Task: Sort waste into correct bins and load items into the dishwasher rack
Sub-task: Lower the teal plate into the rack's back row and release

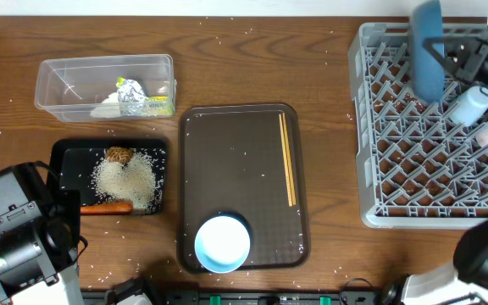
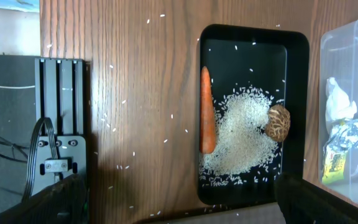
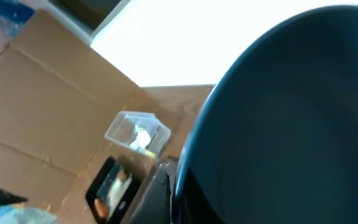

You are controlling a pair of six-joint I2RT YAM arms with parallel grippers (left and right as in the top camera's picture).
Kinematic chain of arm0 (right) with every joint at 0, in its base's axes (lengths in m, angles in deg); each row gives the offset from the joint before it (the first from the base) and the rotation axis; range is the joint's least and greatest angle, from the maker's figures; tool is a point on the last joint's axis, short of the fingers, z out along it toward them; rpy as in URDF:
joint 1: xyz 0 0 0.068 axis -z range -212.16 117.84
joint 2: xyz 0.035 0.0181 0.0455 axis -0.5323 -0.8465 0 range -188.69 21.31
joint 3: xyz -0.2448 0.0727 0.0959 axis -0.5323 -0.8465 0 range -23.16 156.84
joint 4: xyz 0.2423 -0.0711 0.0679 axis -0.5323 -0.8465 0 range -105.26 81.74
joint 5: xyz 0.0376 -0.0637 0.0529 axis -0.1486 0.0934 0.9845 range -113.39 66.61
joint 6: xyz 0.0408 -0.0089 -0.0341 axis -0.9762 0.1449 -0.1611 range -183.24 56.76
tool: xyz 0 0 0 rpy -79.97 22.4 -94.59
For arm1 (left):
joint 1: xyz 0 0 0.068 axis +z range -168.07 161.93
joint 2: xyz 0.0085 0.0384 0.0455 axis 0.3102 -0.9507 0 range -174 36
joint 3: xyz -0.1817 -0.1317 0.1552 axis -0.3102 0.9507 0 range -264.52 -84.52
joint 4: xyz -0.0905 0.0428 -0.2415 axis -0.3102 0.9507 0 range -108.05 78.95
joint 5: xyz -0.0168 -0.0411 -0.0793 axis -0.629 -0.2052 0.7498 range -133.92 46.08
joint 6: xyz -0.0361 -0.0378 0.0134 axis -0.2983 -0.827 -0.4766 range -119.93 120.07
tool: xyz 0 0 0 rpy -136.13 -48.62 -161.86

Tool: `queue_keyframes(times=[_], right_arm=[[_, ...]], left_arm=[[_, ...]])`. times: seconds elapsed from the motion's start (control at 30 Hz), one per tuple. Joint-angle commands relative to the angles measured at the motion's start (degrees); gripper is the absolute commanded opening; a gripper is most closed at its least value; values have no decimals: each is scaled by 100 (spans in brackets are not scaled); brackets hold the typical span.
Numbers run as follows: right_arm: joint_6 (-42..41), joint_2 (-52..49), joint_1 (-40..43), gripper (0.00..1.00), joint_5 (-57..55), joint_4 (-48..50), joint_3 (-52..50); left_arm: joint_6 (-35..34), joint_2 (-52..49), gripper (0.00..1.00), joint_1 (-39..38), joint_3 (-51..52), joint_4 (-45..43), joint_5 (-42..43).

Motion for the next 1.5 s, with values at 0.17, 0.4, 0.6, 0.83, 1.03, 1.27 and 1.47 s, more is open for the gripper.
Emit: queue_keyframes(times=[0.17, 0.4, 0.6, 0.83, 1.03, 1.27, 1.47], right_arm=[[-2063, -1099, -157, 1, 837, 2164, 4], [-2723, -1410, -468, 1, 756, 3062, 4], [-3145, -1414, -719, 1, 525, 3388, 4], [-3211, -1434, -629, 1, 227, 3425, 4], [-3187, -1436, -367, 1, 205, 3427, 4], [-3156, -1440, -144, 1, 203, 3403, 4], [-2924, -1440, -140, 1, 15, 3154, 4]], left_arm=[[74, 2, 98, 31, 13, 22, -116], [74, 2, 98, 31, 13, 22, -116], [74, 2, 98, 31, 13, 22, -116], [74, 2, 98, 31, 13, 22, -116], [74, 2, 98, 31, 13, 22, -116], [74, 2, 98, 31, 13, 22, -116], [74, 2, 98, 31, 13, 22, -116]])
